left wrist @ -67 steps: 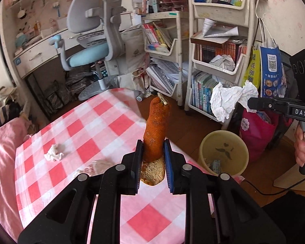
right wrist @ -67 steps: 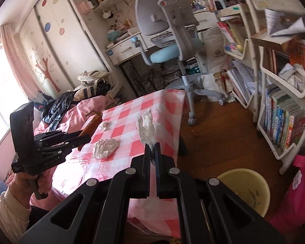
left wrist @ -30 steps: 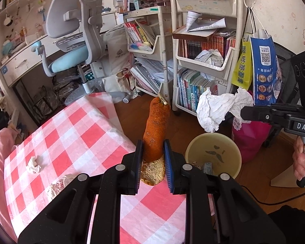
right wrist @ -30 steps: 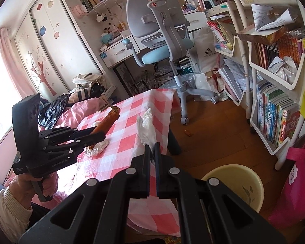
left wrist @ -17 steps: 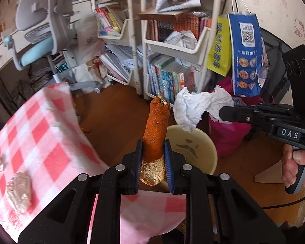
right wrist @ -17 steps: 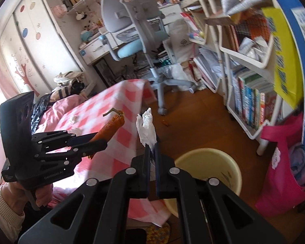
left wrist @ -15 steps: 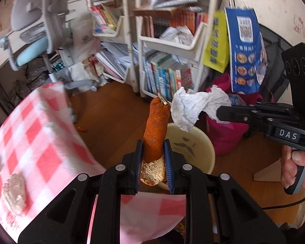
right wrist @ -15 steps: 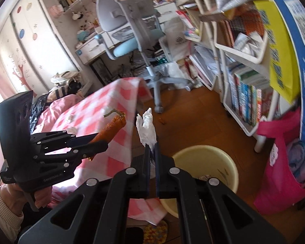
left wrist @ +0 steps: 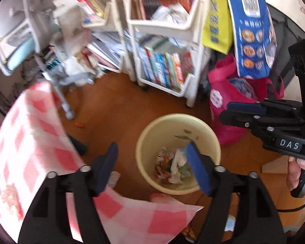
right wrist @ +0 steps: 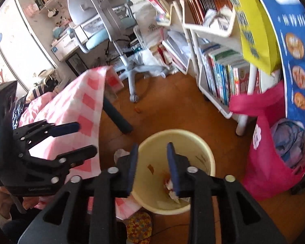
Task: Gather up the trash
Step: 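Move both open tools back above the table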
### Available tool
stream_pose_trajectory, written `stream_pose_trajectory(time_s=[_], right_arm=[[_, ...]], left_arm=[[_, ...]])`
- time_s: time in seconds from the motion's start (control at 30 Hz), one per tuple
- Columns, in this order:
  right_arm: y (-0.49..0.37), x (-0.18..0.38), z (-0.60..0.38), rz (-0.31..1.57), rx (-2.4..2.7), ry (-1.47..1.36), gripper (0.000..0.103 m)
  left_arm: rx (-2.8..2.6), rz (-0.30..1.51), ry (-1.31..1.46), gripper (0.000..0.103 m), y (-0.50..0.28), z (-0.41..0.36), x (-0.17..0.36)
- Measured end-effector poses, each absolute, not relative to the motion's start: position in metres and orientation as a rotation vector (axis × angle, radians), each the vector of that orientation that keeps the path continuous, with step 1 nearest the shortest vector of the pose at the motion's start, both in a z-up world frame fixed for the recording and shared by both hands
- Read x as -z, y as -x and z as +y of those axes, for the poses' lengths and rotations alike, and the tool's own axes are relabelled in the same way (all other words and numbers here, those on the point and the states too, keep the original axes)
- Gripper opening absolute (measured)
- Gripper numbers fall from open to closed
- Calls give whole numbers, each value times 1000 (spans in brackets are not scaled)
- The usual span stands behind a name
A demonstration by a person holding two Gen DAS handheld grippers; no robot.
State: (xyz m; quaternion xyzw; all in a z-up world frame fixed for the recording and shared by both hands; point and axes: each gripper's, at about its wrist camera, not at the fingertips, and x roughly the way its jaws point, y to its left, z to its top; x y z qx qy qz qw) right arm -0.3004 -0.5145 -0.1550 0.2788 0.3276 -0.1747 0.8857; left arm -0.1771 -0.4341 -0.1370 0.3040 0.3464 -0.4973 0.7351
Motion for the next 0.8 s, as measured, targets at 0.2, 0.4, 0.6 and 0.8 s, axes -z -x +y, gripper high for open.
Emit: stream_pose_trajectory(time_s=[0.2, 0.4, 0.6, 0.8], right_arm=[[268, 112, -483, 583, 275, -501, 52], [212, 54, -417, 498, 142, -361, 69], [160, 18, -351, 456, 34, -277, 76], [130, 38, -291, 462, -26, -275, 76]], left_arm=[[888, 622, -577, 90, 147, -371, 83], [638, 544, -452, 96, 89, -276, 36], [378, 602, -249, 96, 18, -175, 26], [200, 658, -132, 96, -17, -92, 32]])
